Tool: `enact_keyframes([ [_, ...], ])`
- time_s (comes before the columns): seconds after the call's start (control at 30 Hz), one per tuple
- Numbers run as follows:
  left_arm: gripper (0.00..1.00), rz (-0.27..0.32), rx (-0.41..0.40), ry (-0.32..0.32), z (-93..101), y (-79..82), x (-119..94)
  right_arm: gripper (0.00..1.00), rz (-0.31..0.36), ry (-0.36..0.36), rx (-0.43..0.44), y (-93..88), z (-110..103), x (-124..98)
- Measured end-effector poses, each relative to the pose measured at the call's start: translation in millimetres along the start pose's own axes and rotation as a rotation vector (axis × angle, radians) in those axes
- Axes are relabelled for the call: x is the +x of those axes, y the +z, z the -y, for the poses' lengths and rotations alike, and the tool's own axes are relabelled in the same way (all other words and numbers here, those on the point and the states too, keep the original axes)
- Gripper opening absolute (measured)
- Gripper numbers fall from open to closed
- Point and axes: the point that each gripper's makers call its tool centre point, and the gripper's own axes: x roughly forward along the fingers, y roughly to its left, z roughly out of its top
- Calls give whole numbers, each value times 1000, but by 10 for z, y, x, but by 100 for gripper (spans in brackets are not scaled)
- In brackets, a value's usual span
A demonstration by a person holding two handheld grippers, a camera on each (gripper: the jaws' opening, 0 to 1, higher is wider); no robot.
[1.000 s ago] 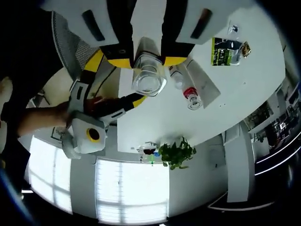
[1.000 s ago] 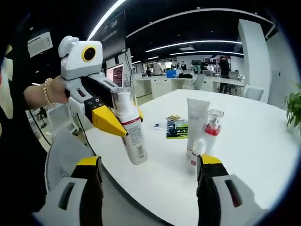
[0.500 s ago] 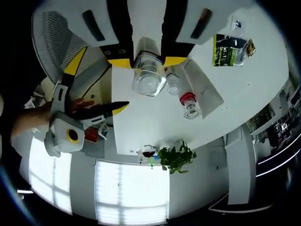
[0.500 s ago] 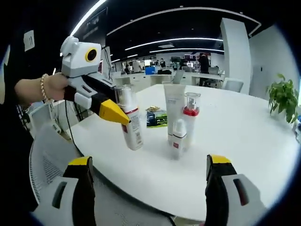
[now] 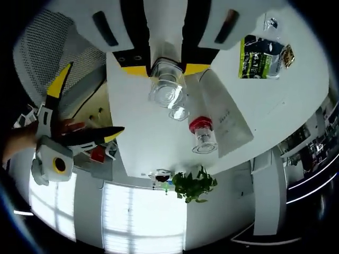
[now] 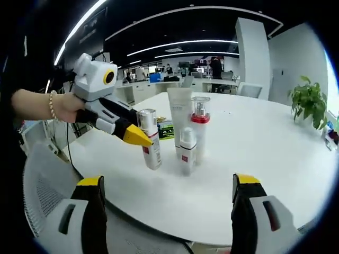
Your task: Arrange the skincare products in the storage area until every visible bottle or jar stands upright without overlapping.
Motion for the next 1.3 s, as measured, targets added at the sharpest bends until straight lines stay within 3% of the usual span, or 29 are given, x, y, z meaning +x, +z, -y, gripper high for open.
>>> enact_keyframes([
  [0.23,18,-15,8,6,-197,-186,259,100,-3,0,29,-13,23,0],
  [0.73,18,61,51,-11,-284,-30,464,99,-12,-9,57,-43,41,28],
  [1.3,17,68,22,-47,-286,-44,498,100,-23,-9,65,-68,42,39],
])
